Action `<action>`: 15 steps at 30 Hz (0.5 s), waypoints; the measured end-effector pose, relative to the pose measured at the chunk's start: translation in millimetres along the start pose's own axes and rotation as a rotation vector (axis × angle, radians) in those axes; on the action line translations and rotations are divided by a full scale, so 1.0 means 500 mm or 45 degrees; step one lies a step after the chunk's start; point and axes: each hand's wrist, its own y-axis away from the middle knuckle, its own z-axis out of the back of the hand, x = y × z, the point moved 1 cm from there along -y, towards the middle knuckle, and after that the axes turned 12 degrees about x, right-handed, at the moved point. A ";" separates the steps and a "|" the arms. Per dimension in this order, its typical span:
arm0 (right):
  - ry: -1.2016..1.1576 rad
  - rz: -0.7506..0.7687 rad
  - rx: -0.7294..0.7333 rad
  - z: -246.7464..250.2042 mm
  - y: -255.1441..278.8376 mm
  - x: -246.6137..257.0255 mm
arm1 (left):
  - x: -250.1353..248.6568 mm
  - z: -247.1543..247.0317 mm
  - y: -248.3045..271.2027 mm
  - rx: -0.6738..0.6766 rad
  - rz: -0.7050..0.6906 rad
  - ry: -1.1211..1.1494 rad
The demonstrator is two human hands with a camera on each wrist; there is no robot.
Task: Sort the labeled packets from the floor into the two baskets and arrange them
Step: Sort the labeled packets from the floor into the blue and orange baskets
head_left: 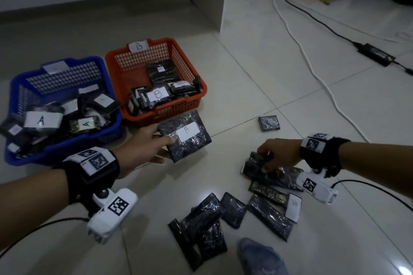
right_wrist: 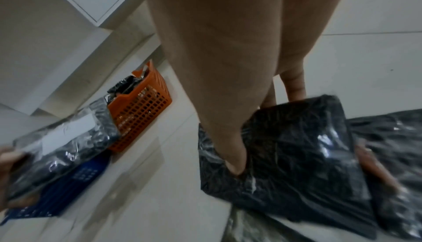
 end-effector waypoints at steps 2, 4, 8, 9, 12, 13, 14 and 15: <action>-0.077 0.085 -0.061 0.020 -0.005 0.014 | 0.005 0.007 0.007 0.005 0.009 0.004; -0.161 0.113 -0.134 0.038 -0.014 0.031 | 0.010 0.016 0.013 -0.010 0.024 0.014; -0.334 0.227 -0.276 0.072 -0.026 0.082 | 0.017 0.034 0.031 -0.054 0.048 0.043; -0.402 0.249 -0.293 0.078 -0.028 0.098 | 0.019 0.038 0.035 -0.070 0.052 0.053; -0.681 0.314 -0.269 0.088 -0.037 0.144 | 0.023 0.051 0.043 -0.141 0.054 0.072; -0.809 0.356 -0.248 0.090 -0.040 0.162 | 0.024 0.056 0.048 -0.171 0.051 0.077; -0.975 0.407 -0.214 0.089 -0.039 0.176 | 0.024 0.057 0.049 -0.185 0.052 0.078; -1.149 0.465 -0.158 0.089 -0.039 0.193 | 0.024 0.060 0.052 -0.195 0.054 0.079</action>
